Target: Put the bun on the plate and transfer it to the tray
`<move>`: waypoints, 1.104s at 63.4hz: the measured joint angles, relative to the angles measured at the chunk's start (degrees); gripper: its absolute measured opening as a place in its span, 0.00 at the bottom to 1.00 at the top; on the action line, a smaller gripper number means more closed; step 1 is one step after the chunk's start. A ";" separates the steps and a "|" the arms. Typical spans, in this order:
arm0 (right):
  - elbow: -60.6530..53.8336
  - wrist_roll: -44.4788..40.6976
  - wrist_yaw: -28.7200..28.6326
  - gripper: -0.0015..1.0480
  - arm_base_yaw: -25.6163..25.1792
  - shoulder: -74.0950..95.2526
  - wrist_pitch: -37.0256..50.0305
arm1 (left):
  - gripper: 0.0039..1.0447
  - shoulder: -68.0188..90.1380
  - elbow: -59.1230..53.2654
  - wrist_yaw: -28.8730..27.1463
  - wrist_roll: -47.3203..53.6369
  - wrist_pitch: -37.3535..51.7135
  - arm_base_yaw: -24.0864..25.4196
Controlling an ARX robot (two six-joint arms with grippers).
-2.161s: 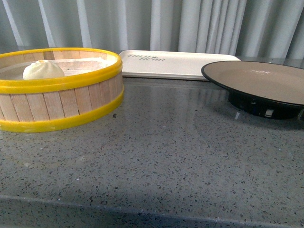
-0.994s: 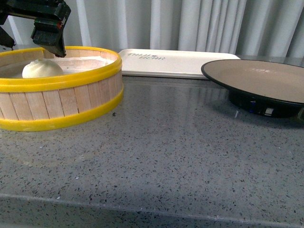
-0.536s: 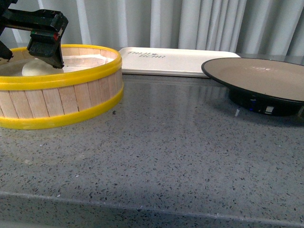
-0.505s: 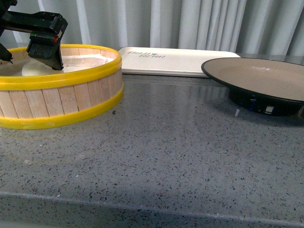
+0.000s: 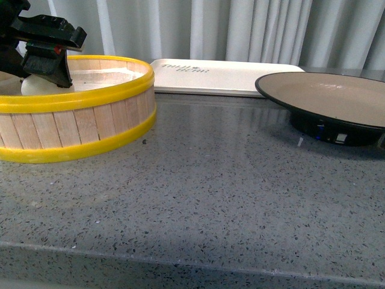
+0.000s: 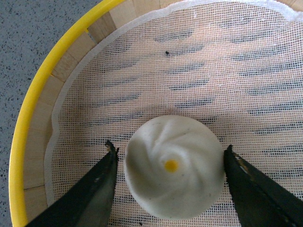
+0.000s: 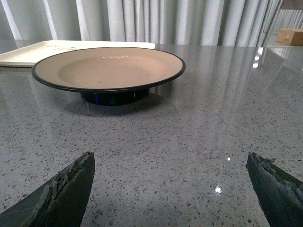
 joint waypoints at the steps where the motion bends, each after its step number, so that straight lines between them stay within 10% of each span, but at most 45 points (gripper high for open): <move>1: 0.00 -0.02 0.00 0.92 0.00 0.00 0.00 | 0.45 0.00 0.00 0.00 0.00 0.00 -0.04; 22: 0.00 0.00 0.00 0.92 0.00 0.00 0.00 | 0.04 -0.24 0.81 0.20 -0.04 -0.17 -1.81; 70: 0.00 -0.02 0.00 0.92 0.00 0.00 0.00 | 0.04 22.10 40.30 1.53 0.33 -1.03 -33.40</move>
